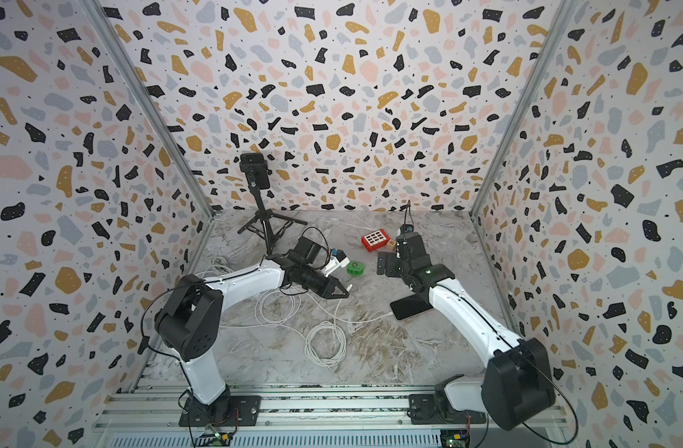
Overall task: Plug the charging cable into the phone
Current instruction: Pick up the phone at the center of the board.
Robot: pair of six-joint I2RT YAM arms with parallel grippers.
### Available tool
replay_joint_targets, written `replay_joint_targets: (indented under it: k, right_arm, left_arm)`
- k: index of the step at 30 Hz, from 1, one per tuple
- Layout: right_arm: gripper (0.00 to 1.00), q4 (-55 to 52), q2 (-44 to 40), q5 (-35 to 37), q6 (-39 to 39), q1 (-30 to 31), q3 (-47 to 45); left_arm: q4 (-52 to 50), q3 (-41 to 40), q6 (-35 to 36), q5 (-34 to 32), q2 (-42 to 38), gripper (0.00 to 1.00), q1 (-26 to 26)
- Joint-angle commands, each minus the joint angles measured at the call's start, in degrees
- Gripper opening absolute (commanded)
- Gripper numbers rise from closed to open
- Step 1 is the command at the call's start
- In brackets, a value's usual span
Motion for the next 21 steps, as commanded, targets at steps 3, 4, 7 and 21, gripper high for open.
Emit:
replay_joint_targets:
  k: [3, 4, 7, 21]
  right_arm:
    - [1.00, -4.1, 8.5, -5.0, -4.7, -5.4, 6.8]
    - [1.00, -4.1, 10.2, -5.4, -5.8, -6.1, 7.8]
    - [1.00, -3.8, 15.5, -5.4, -8.4, -8.0, 10.8]
    - [1.00, -3.2, 36.4, -7.2, -12.3, -10.9, 25.6]
  left_arm:
    - [-0.7, 0.0, 1.1, -0.5, 1.5, 0.00, -0.7]
    - [-0.5, -0.1, 0.9, -0.3, 1.9, 0.00, -0.8]
    - [-0.1, -0.3, 0.7, 0.0, 2.7, 0.00, -1.1]
    - [-0.6, 0.6, 1.3, -0.2, 3.5, 0.00, -1.3]
